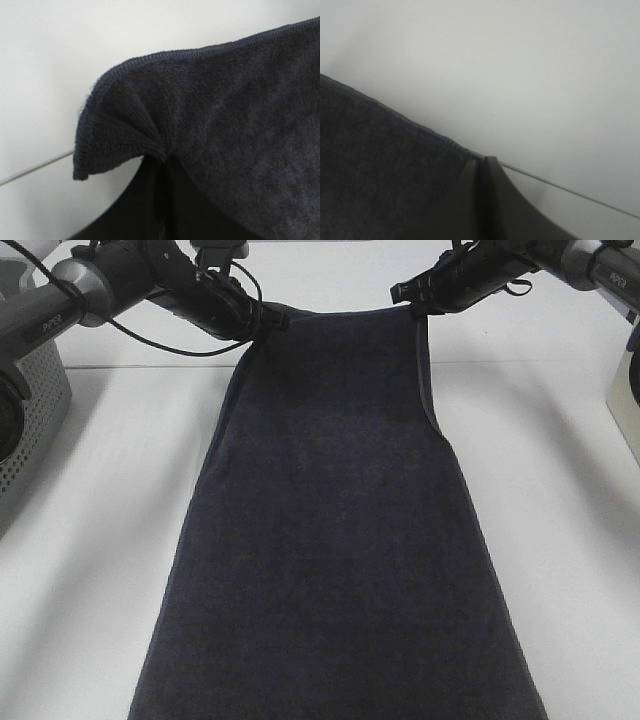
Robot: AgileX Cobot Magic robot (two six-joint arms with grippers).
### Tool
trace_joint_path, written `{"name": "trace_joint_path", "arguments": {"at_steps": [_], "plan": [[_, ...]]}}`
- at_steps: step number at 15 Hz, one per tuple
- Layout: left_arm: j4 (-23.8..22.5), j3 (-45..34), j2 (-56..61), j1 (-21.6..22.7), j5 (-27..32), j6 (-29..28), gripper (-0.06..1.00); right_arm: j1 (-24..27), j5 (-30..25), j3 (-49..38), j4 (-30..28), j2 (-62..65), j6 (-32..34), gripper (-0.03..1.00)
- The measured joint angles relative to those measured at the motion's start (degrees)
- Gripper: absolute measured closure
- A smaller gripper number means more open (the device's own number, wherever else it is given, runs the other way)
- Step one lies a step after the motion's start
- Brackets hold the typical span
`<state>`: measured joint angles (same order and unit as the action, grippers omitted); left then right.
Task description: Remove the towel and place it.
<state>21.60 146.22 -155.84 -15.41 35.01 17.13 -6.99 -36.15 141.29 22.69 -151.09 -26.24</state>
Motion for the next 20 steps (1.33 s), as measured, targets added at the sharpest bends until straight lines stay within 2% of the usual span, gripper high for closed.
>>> {"name": "trace_joint_path", "arguments": {"at_steps": [7, 12, 20], "plan": [[-0.5, 0.1, -1.1, 0.0, -2.6, 1.3, 0.93, 0.0, 3.0, 0.0, 2.5, -2.5, -1.4, 0.96], [-0.6, 0.1, -4.0, 0.0, -7.7, 1.3, 0.93, 0.0, 5.7, 0.0, 2.9, -4.0, -1.4, 0.96], [-0.6, 0.1, -5.3, 0.0, -10.5, 1.3, 0.93, 0.0, 6.8, 0.0, 5.0, -6.2, -1.4, 0.96]]}}
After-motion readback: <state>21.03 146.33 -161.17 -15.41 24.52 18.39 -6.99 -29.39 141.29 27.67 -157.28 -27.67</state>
